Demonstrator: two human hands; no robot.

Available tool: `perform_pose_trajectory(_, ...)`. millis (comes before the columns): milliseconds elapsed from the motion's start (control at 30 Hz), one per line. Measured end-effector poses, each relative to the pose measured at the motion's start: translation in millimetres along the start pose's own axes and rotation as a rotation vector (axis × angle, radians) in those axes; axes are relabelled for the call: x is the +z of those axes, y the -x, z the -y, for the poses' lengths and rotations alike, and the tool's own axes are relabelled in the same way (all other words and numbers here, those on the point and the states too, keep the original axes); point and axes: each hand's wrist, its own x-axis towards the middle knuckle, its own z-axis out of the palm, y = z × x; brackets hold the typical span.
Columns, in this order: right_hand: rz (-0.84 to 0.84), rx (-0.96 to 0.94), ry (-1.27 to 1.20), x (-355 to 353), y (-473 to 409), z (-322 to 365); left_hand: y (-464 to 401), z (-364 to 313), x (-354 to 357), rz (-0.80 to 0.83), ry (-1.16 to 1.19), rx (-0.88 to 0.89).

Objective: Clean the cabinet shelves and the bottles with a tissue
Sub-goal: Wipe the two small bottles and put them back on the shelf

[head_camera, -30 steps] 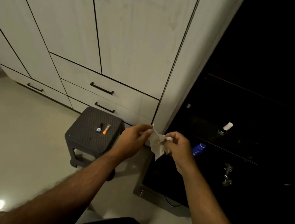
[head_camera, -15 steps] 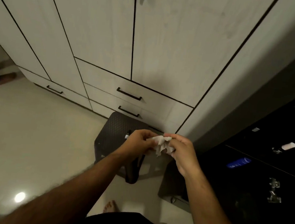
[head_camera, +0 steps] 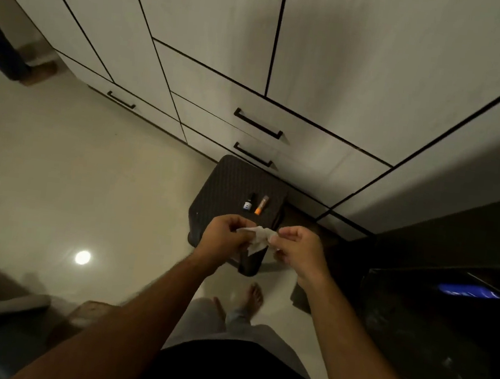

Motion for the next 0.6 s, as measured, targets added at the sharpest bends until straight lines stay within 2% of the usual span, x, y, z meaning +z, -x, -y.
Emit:
perform_pose_trajectory(100,0.024,0.040,0.077,15.1,-25.8,-7.0,-19.6,15.0,-12.3,-0.053,0.038,-0.031)
perform_pose_trajectory(300,-0.035,0.070,0.061,53.9,-71.9,-36.8,-66.2,47.7,-29.5,-0.120,0.053,-0.124)
perform_pose_trajectory(467,-0.071,0.104,0.061,87.9,-123.3,-61.1,-126.8,76.5,-45.5,-0.062,0.041,-0.288)
perform_pose_trajectory(600,-0.135,0.100,0.113,110.6,-169.4,-73.0,-182.4,95.2,-58.5,-0.055,-0.004,-0.297)
